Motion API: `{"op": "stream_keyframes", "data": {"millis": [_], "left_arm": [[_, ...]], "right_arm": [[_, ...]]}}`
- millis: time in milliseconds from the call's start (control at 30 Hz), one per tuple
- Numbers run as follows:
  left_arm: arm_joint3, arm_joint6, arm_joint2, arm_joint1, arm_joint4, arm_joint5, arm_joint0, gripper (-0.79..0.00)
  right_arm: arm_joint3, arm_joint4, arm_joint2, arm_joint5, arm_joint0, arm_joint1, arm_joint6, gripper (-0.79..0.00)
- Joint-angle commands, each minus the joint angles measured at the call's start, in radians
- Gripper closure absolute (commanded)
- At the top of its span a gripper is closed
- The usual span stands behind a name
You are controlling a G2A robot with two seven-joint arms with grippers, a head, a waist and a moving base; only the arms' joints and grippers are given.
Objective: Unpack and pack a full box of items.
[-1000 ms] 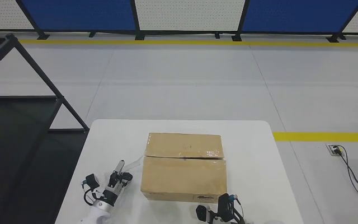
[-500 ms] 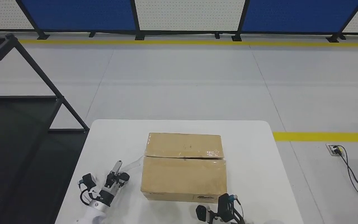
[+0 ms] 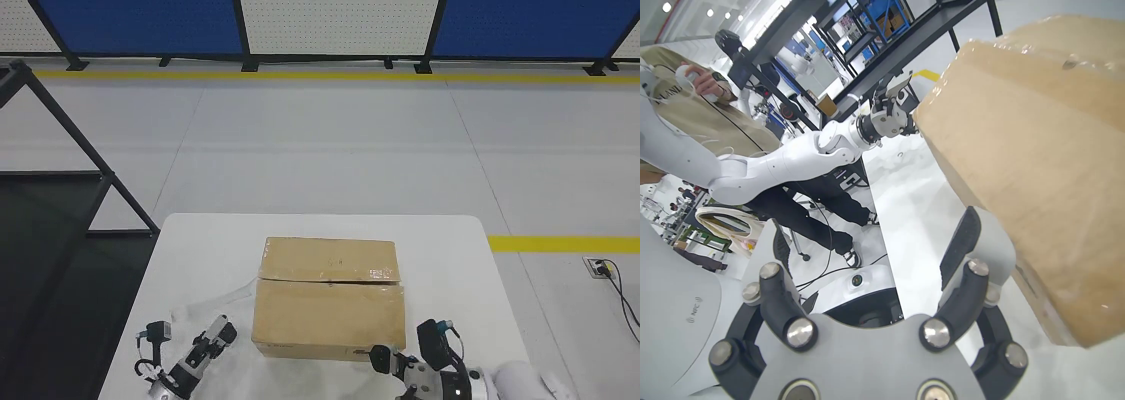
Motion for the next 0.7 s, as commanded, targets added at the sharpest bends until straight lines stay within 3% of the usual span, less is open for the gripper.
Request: {"op": "stream_keyframes", "data": {"millis": [0,200,433,667], "left_arm": [[-0.035,-0.045,-0.026,0.006,-0.02,-0.033,0.018,-0.785],[-0.151,-0.213,-0.109,0.027,-0.134,-0.066,0.091,-0.785],[-0.151,-0.213,-0.109,0.027,-0.134,-0.066,0.091,-0.785],[-0.195,-0.223,-0.083,0.028,-0.23,-0.015,0.069,-0.785]], "right_arm": [[0.007,0.051,0.034,0.029,0.002,0.005,0.007,-0.785],[0.007,0.055,0.041,0.037,0.002,0.006,0.007,-0.785],[0.007,0.064,0.039,0.04,0.002,0.006,0.001,-0.785],[0.123,0.201,0.082,0.127,0.092,0.007,-0.032,-0.785]]}}
